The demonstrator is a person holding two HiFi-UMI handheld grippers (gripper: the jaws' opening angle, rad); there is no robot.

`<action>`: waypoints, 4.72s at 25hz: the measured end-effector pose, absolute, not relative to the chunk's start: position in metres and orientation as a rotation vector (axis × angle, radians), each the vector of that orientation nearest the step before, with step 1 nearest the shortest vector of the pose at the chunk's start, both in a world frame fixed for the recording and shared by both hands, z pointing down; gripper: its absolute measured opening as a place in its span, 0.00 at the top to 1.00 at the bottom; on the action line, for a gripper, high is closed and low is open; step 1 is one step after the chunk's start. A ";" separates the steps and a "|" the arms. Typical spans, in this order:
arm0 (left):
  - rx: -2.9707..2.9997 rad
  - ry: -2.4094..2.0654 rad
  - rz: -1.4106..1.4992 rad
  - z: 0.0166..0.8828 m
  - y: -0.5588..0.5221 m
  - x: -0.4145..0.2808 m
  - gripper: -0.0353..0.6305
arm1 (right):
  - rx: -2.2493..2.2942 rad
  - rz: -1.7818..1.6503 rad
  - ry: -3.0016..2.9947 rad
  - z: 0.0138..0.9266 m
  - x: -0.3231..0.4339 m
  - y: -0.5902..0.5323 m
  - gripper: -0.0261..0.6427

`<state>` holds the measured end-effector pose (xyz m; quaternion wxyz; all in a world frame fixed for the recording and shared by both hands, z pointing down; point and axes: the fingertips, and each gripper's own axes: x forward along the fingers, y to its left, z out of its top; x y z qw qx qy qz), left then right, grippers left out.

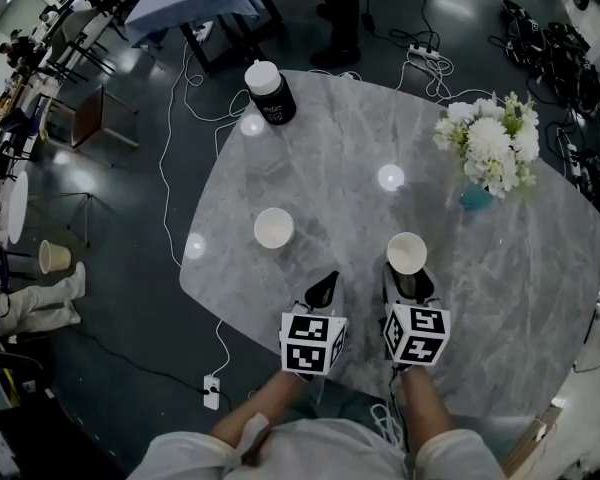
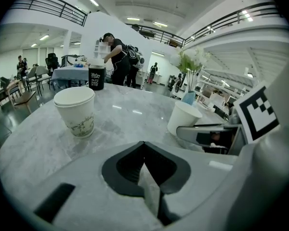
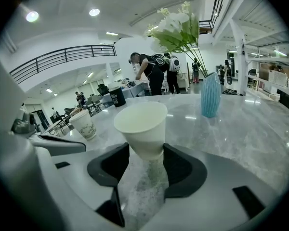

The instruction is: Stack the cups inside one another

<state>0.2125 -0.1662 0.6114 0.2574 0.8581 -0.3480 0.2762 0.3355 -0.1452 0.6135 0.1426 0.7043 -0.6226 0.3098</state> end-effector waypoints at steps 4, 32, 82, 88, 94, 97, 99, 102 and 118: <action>2.315 -0.971 0.718 0.604 -0.166 0.201 0.95 | 2.023 0.880 -1.817 0.604 0.325 -0.145 0.66; 2.236 -1.288 0.468 0.533 -0.169 0.069 0.95 | 1.864 0.717 -2.041 0.529 0.213 -0.164 0.66; 2.038 -1.383 0.425 0.566 -0.237 0.006 0.95 | 1.591 0.705 -2.147 0.546 0.124 -0.261 0.64; 2.036 -1.381 0.427 0.573 -0.226 0.008 0.95 | 1.633 0.697 -2.127 0.549 0.133 -0.248 0.61; 2.055 -1.372 0.422 0.570 -0.217 0.011 0.95 | 1.692 0.697 -2.137 0.539 0.142 -0.240 0.62; 2.065 -1.371 0.418 0.565 -0.214 0.010 0.95 | 1.698 0.702 -2.130 0.535 0.143 -0.236 0.62; 2.073 -1.371 0.415 0.560 -0.212 0.009 0.95 | 1.696 0.703 -2.133 0.531 0.141 -0.233 0.62; 2.083 -1.371 0.409 0.551 -0.209 0.004 0.95 | 1.702 0.704 -2.150 0.521 0.138 -0.228 0.62; 2.208 -1.321 0.344 0.515 -0.159 -0.017 0.95 | 1.859 0.635 -2.121 0.482 0.131 -0.155 0.92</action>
